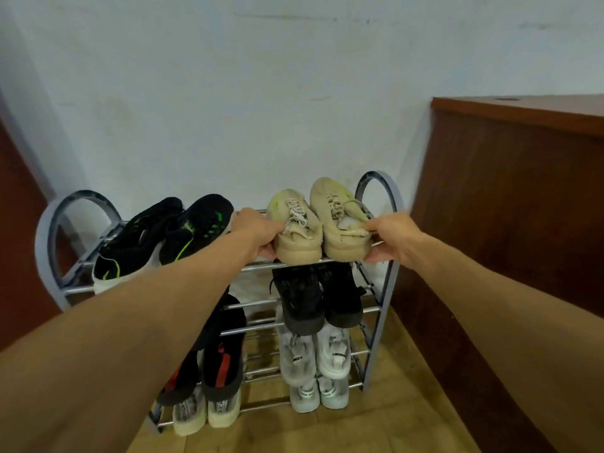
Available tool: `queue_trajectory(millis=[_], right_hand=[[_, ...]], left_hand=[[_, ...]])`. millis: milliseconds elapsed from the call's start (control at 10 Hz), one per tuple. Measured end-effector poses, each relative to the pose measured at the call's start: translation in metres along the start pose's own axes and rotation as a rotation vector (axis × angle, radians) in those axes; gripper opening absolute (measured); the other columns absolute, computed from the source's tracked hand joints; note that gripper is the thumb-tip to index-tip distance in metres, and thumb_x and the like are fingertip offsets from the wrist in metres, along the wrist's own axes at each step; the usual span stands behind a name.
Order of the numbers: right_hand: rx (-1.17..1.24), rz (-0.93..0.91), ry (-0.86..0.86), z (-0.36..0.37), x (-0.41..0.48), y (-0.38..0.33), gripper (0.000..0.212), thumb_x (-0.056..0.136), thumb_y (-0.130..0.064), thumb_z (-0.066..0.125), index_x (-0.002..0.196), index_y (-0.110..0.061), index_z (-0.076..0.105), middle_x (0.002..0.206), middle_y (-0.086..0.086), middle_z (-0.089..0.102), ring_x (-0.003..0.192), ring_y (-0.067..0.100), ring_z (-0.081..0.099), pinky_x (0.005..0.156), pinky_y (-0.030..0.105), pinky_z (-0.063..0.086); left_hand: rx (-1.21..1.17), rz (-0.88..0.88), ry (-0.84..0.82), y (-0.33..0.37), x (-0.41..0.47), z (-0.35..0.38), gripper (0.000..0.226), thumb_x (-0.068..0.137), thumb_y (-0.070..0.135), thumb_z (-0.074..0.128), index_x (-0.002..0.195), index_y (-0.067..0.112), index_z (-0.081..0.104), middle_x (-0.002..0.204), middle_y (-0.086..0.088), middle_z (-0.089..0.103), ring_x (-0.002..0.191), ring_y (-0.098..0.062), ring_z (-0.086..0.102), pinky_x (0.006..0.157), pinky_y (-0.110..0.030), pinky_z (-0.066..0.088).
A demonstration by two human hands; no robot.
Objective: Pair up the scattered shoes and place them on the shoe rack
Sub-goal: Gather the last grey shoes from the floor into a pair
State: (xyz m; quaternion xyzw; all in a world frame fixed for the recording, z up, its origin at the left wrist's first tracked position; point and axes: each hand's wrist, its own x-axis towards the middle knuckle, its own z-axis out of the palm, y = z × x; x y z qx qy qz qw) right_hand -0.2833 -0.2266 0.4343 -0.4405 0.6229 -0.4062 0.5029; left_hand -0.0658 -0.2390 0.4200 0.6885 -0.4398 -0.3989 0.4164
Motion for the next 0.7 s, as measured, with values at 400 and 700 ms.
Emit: queue_trajectory(millis=[400,700], right_hand=[[-0.132,-0.084,0.087,0.014,-0.005,0.031,0.042,0.092,-0.045,0.054,0.1,-0.005,0.062,0.107,0.017,0.065,0.096,0.033,0.065,0.07,0.042,0.059],[-0.543,-0.324,0.081,0.047,-0.093,0.031,0.023,0.085,-0.021,0.058,0.084,0.002,0.063,0.08,0.02,0.06,0.081,0.036,0.063,0.077,0.045,0.057]], left_hand=[[0.018,0.001,-0.145,-0.009,-0.017,-0.001,0.03,0.094,0.021,0.051,0.118,0.004,0.058,0.115,-0.009,0.056,0.095,-0.021,0.057,0.065,-0.026,0.054],[0.252,0.219,-0.092,-0.019,-0.115,-0.098,0.015,0.092,0.02,0.05,0.097,0.012,0.063,0.099,-0.005,0.057,0.084,-0.016,0.058,0.069,-0.024,0.048]])
